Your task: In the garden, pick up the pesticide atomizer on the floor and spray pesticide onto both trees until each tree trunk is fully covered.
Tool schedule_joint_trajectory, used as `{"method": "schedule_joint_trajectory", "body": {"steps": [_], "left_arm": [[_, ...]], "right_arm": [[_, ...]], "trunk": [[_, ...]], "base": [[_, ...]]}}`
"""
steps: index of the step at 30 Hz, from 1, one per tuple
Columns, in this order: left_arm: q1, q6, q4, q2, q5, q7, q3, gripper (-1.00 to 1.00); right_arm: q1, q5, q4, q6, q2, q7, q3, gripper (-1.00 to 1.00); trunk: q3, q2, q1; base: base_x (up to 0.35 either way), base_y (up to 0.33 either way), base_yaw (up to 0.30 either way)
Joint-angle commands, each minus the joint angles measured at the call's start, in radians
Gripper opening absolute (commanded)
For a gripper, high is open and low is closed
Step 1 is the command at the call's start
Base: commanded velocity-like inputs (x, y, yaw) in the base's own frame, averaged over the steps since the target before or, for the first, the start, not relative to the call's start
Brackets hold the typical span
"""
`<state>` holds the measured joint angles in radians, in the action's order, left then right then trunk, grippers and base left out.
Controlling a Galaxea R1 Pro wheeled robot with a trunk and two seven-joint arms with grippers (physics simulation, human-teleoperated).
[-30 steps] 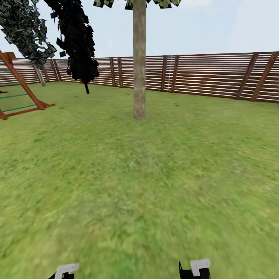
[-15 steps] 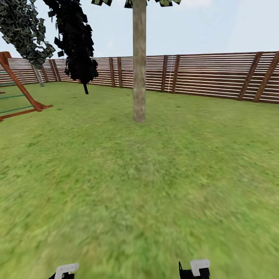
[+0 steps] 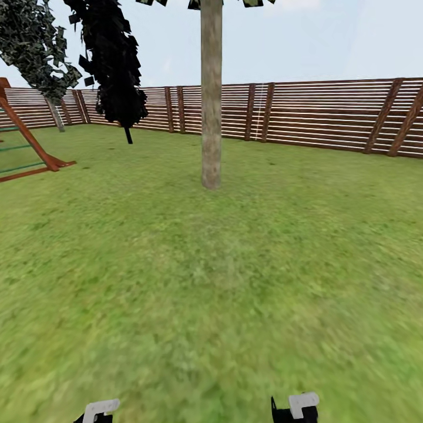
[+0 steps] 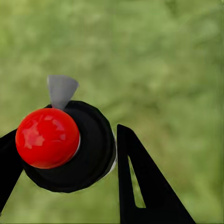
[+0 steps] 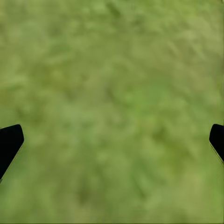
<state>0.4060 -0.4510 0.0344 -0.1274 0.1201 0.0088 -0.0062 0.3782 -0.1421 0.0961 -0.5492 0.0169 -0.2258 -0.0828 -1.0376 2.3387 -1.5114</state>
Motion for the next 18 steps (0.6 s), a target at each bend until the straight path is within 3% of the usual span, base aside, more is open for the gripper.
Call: {"method": "schedule_joint_trajectory", "body": {"steps": [1, 18], "left_arm": [[0.001, -0.003, -0.001, 0.000, 0.006, 0.000, -0.002, -1.00], [0.001, -0.003, -0.001, 0.000, 0.006, 0.000, -0.002, -1.00]], "right_arm": [[0.001, -0.005, -0.001, 0.000, 0.000, -0.010, -0.008, 1.00], [0.001, -0.005, -0.001, 0.000, 0.000, -0.010, -0.008, 1.00]], "trunk": [[-0.001, 0.000, 0.000], [-0.001, 0.000, 0.000]], "base": [[0.339, 0.000, 0.000], [0.339, 0.000, 0.000]]}}
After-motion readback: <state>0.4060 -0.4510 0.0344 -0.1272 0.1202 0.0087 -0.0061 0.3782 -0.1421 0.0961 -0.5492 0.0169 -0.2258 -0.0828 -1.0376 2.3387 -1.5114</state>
